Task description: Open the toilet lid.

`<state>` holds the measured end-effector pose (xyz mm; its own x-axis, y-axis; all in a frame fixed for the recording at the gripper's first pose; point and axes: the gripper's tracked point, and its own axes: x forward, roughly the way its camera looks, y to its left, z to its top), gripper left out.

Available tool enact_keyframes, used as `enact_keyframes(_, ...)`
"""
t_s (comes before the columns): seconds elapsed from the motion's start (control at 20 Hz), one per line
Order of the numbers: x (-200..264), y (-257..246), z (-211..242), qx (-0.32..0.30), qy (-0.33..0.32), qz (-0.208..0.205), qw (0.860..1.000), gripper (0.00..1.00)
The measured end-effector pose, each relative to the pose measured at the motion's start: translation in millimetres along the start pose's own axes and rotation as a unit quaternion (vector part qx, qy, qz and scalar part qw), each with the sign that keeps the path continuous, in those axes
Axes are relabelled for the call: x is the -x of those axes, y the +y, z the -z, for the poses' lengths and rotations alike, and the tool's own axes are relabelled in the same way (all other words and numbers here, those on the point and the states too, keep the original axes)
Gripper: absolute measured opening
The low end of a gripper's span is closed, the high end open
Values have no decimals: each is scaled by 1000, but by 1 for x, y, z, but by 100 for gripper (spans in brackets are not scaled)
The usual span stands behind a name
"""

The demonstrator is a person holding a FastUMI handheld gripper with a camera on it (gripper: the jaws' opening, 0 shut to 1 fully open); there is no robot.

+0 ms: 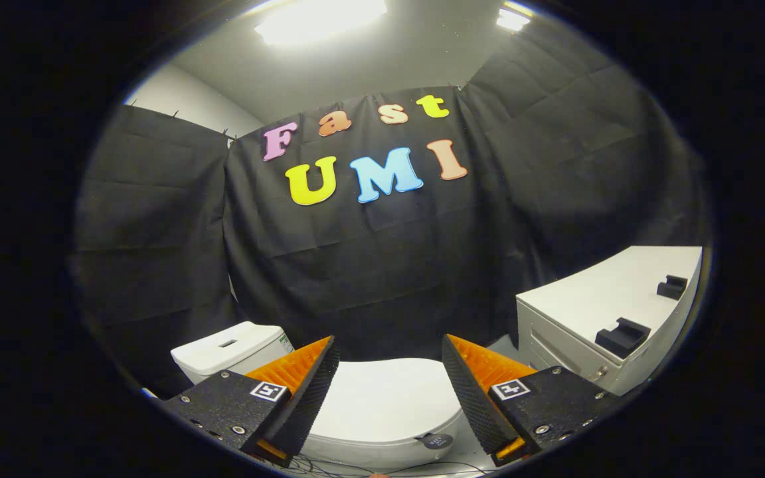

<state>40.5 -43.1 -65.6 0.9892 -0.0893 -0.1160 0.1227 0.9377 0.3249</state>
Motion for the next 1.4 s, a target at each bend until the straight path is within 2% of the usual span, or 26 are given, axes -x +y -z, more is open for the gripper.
enact_keyframes(0.45,-15,-18,53,-113,32,4,993,96)
enact_keyframes(0.85,-23,-53,97,-185,50,43,980,96)
enact_keyframes(1.05,-25,-66,121,-223,58,60,971,96)
enact_keyframes(1.4,-17,-91,176,-289,93,106,947,95)
